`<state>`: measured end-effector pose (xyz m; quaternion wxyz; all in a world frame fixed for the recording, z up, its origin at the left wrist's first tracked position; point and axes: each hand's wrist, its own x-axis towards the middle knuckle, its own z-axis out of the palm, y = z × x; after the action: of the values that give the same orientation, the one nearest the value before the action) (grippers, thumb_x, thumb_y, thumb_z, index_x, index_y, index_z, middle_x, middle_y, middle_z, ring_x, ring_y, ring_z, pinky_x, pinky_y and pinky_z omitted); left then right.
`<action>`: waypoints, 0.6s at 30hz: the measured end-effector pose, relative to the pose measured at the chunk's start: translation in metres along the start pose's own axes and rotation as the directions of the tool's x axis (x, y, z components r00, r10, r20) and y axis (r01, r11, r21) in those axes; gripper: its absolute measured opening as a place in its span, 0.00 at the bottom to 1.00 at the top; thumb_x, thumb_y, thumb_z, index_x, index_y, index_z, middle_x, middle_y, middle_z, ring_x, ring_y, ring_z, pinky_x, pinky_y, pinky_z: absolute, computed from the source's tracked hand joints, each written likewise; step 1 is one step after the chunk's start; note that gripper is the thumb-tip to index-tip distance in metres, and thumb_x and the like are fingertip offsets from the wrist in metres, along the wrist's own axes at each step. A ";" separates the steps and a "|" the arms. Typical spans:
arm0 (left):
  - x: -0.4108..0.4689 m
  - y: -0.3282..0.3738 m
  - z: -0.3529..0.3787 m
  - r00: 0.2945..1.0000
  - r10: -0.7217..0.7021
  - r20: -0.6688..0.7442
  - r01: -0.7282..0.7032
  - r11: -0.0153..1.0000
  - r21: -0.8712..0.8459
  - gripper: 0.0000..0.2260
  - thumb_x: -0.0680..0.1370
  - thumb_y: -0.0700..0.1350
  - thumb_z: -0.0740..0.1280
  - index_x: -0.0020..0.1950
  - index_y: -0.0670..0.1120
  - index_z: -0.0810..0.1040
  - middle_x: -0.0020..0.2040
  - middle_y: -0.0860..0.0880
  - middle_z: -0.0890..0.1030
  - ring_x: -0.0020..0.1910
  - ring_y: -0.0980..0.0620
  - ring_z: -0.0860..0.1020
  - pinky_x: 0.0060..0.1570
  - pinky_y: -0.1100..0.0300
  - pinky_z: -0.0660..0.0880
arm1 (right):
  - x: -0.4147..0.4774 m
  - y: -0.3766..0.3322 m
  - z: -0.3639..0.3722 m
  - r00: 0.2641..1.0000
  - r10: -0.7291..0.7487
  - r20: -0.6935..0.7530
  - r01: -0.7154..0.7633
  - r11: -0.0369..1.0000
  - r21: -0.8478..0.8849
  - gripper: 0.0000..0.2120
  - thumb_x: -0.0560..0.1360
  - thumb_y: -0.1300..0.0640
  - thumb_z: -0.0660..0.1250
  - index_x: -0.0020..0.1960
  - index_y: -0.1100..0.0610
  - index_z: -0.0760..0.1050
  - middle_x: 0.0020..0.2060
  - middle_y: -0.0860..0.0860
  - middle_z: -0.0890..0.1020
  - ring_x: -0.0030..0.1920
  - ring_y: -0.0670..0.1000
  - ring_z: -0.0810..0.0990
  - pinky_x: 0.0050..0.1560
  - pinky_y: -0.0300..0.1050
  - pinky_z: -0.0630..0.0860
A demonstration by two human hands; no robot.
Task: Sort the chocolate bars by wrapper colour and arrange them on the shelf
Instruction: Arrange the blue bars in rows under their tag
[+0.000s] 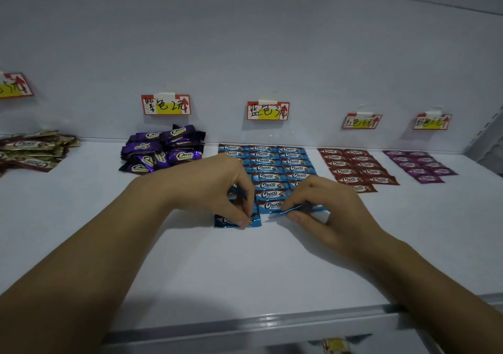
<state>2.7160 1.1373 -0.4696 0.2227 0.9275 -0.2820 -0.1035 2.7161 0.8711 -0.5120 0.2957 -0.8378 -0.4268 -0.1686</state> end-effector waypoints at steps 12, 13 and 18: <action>0.003 -0.005 0.001 0.996 -0.055 0.072 0.057 0.998 -0.019 0.07 0.72 0.54 0.77 0.49 0.55 0.87 0.50 0.68 0.82 0.56 0.71 0.74 0.51 0.69 0.78 | -0.007 -0.002 0.007 0.992 0.091 0.090 -0.091 0.996 -0.004 0.06 0.74 0.53 0.74 0.50 0.48 0.86 0.47 0.39 0.83 0.54 0.45 0.81 0.47 0.46 0.81; 0.002 -0.005 0.002 0.996 -0.057 0.070 0.058 0.998 -0.016 0.07 0.72 0.54 0.77 0.48 0.55 0.87 0.50 0.69 0.82 0.56 0.71 0.75 0.51 0.68 0.79 | -0.007 -0.002 0.008 0.992 0.091 0.086 -0.091 0.996 0.000 0.05 0.75 0.53 0.74 0.50 0.49 0.86 0.46 0.40 0.84 0.53 0.44 0.81 0.46 0.45 0.81; 0.001 -0.003 0.001 0.997 -0.042 0.057 0.043 0.999 -0.008 0.07 0.71 0.55 0.77 0.46 0.55 0.87 0.48 0.69 0.82 0.54 0.69 0.77 0.52 0.63 0.80 | -0.006 -0.005 0.009 0.993 0.098 0.062 -0.098 0.995 0.000 0.04 0.75 0.55 0.75 0.49 0.50 0.87 0.45 0.40 0.84 0.50 0.42 0.82 0.45 0.39 0.80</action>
<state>2.7182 1.1384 -0.4724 0.2164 0.9290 -0.2679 -0.1359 2.7088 0.8754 -0.5210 0.2913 -0.8623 -0.3943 -0.1272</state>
